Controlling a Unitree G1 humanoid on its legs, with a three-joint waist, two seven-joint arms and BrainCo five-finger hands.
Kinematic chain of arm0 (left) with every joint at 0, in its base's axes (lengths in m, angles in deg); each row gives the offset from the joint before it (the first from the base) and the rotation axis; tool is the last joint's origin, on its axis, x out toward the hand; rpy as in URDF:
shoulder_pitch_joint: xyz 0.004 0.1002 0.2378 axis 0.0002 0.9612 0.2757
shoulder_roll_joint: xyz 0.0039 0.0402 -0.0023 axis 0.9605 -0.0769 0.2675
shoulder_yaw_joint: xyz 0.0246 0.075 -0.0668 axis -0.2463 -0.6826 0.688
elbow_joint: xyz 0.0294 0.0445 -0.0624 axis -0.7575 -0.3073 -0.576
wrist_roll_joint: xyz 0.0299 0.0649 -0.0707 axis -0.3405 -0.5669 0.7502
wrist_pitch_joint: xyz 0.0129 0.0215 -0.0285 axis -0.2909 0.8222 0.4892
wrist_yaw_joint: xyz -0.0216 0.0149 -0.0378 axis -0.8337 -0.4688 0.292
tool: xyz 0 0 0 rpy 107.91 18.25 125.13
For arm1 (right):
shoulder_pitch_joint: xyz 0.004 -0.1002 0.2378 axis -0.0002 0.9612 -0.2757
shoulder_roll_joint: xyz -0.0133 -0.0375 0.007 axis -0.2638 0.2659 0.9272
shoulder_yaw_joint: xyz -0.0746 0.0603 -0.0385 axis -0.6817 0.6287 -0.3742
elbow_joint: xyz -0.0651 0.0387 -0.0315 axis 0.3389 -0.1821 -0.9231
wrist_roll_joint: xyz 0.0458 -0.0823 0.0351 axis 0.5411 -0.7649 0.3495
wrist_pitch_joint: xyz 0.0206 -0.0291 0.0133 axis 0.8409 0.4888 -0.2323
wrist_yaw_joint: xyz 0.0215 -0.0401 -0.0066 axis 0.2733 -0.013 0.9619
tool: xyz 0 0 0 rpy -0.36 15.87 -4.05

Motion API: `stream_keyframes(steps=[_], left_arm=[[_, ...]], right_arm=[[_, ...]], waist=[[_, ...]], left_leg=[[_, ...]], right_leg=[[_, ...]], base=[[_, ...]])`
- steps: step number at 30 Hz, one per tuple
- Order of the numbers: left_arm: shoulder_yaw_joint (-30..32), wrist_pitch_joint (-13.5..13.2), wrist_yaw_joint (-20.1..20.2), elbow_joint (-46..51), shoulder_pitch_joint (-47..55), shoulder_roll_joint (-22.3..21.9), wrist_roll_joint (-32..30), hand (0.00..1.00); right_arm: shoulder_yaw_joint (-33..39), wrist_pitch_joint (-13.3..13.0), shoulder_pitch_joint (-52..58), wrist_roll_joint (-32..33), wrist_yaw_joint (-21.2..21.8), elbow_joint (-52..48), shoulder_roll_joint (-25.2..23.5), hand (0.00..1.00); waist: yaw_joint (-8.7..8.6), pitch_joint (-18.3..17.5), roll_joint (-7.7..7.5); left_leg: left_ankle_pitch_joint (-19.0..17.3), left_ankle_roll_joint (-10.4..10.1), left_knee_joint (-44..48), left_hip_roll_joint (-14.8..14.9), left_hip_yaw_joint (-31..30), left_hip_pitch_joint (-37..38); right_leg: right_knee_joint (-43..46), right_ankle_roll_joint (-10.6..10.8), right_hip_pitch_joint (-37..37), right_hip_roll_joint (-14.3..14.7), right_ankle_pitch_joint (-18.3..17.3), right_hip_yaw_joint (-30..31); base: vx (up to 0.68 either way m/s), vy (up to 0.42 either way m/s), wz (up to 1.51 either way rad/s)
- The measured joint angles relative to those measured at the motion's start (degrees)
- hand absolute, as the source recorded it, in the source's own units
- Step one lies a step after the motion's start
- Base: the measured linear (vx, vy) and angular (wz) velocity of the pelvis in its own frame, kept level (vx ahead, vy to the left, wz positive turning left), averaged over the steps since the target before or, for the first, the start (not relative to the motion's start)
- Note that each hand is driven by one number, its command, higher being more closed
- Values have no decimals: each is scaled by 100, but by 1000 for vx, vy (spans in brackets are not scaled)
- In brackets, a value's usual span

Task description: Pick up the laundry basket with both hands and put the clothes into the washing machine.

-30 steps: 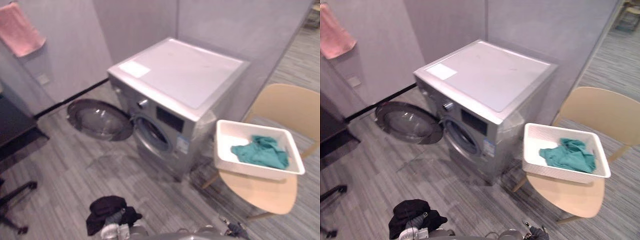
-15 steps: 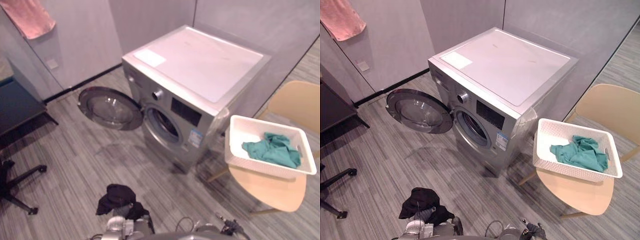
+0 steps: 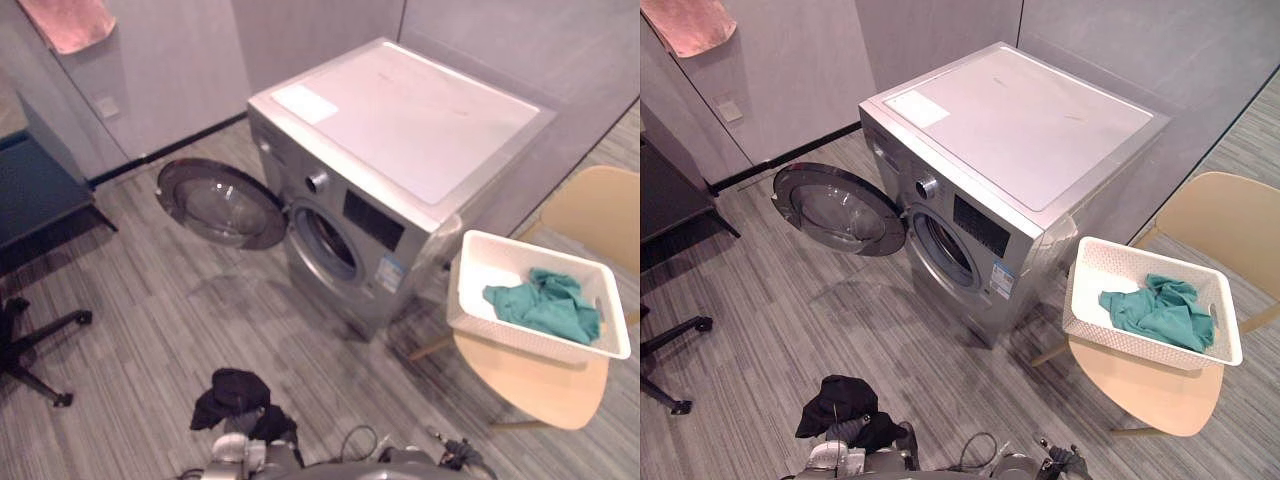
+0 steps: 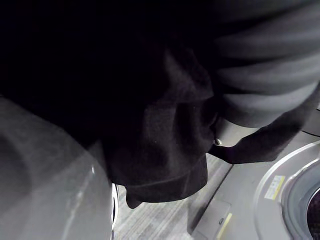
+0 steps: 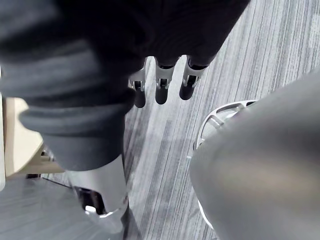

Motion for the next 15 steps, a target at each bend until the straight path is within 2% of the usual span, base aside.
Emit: stream_keyframes(steps=[6, 7, 10, 11, 13, 14, 15], left_arm=[[57, 0, -6, -4, 0, 75, 26, 100], [81, -4, -4, -3, -14, 85, 31, 100], [292, -20, 5, 8, -29, 64, 77, 100], [386, -56, 7, 12, -28, 58, 106, 100], [450, -59, 0, 5, -29, 43, 130, 100], [450, -60, 0, 9, -25, 41, 128, 100], [454, -50, 10, 9, -46, 92, 125, 100]], right_arm=[[-49, 39, -113, -78, 3, 156, -1, 0], [-38, 84, -166, -123, 3, 166, 0, 0], [-27, 107, -221, -155, 3, 190, 33, 0], [-27, 107, -219, -165, 6, 188, 56, 0], [-35, 110, -220, -159, 12, 189, 70, 0], [-14, 102, -231, -81, 21, 122, 68, 0], [-23, 72, -223, -51, 21, 122, 66, 0]], waist=[[32, -4, -127], [48, 13, -148], [41, 29, -189], [48, 34, -196], [23, 77, -171], [-52, 124, -120], [-87, 181, -64]], left_leg=[[-5, 32, -19, 21, 195, -54], [-51, 55, 55, 26, 246, -93], [-469, 165, 610, 43, 367, -343], [-724, 202, 846, 71, 387, -429], [-923, 191, 964, 63, 385, -439], [-933, 200, 915, 100, 316, -392], [-928, 205, 868, 143, 196, -352]], right_leg=[[-136, 33, -179, 6, 97, 253], [-178, 92, -205, -6, 114, 305], [-78, 329, -305, -143, 70, 405], [128, 424, -353, -231, 87, 514], [888, 296, -722, -297, 272, 1220], [1386, 155, -1023, -173, 505, 1816], [1479, 232, -1161, 96, 408, 2282]], base=[[-37, 49, -19], [-6, 76, -17], [30, 104, -15], [13, 103, -20], [26, 135, -7], [124, 169, 20], [143, 123, 33]])
